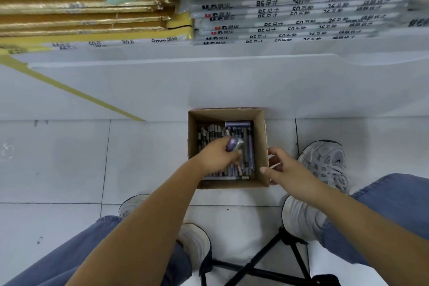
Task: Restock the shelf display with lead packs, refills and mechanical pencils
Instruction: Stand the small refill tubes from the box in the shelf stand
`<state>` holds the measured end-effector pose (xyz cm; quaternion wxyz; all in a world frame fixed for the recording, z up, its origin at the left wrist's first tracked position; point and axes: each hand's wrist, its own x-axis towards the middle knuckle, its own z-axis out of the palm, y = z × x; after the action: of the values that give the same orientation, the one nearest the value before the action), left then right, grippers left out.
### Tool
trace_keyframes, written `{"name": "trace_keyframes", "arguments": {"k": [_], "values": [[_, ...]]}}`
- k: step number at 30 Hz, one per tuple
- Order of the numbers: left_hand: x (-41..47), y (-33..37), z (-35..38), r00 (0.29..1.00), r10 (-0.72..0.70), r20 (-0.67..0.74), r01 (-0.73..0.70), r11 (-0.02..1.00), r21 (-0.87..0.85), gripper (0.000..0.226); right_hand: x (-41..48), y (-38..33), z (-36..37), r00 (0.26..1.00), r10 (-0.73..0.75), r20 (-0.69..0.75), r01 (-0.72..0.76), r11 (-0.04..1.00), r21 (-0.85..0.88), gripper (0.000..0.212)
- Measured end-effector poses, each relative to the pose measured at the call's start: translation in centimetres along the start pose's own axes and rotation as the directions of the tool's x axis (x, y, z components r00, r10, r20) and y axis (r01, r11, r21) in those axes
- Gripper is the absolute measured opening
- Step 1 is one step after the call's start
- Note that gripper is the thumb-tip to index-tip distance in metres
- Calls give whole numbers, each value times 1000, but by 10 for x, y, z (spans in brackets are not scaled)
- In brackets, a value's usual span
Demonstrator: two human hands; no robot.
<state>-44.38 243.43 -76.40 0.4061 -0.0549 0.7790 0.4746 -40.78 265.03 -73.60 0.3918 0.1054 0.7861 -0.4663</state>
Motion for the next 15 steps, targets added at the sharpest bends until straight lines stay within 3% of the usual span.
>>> {"name": "trace_keyframes", "arguments": {"k": [3,5,7,9,11,13,15], "values": [[-33,9,-22,965,102,-243,-122,990,-69,25,-2,-1,1,1000,8,-20,-8,1000,-13,51],[-53,2,-36,878,134,-459,-165,986,-28,29,-3,-3,2,999,8,-33,-8,1000,-19,53],[-67,-11,-43,809,89,-581,-145,988,-50,21,-6,-8,4,996,-23,-88,16,996,-82,56],[-76,-25,-42,822,29,-569,-108,989,-105,14,-10,-17,9,950,-160,-267,105,972,-210,56],[-80,-36,-34,845,-9,-535,-93,982,-162,23,-14,-29,18,841,-359,-405,247,920,-305,46],[-81,-42,-29,831,-46,-554,-108,964,-242,28,-10,-43,31,795,-484,-365,343,856,-387,35],[-80,-46,-29,813,-82,-576,-106,953,-285,30,7,-54,46,840,-469,-272,348,851,-393,31]]}}
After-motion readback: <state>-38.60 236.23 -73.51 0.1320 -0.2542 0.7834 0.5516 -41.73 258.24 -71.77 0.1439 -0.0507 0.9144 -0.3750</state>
